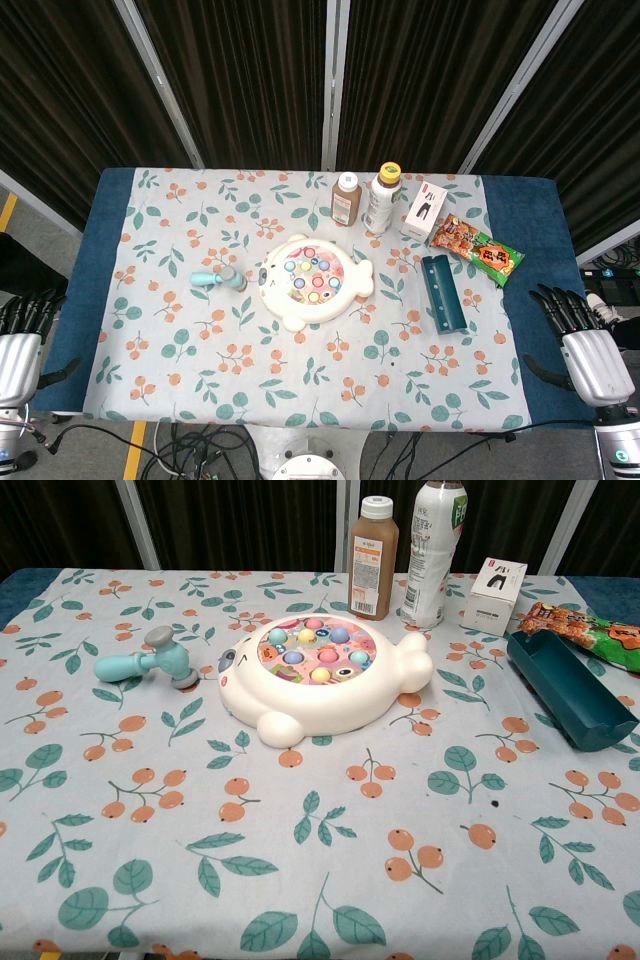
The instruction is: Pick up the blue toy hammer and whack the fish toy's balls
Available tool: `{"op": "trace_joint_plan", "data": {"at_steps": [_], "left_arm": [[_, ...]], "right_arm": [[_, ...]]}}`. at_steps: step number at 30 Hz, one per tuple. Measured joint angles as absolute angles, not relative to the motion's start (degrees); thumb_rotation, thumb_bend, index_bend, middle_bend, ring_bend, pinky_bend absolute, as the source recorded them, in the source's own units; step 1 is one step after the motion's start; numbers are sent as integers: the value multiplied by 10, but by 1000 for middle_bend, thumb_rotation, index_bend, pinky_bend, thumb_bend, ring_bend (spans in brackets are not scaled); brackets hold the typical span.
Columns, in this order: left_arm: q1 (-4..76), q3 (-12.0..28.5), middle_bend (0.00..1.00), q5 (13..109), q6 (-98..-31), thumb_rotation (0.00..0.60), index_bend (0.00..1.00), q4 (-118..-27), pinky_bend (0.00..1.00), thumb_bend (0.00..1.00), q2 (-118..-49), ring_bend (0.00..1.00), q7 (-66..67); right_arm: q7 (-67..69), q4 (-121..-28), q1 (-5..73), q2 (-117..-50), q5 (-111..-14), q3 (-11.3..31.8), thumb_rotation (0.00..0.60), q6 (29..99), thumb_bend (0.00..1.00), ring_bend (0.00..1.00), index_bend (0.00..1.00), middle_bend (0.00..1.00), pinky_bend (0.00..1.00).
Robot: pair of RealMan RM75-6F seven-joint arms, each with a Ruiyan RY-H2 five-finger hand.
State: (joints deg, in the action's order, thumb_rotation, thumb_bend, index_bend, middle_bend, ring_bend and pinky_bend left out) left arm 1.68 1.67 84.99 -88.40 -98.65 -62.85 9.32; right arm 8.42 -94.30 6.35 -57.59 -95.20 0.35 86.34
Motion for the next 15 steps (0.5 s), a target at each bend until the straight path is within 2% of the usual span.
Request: {"op": "trace_joint_plan", "data": {"at_steps": [15], "left_arm": [[37,25,66,856,-864,600,138,-992,0,125,-623,0,95]], "right_arm": [[93,-933,57,-577,-958,1,600,877,136,0,0,62,0]]}}
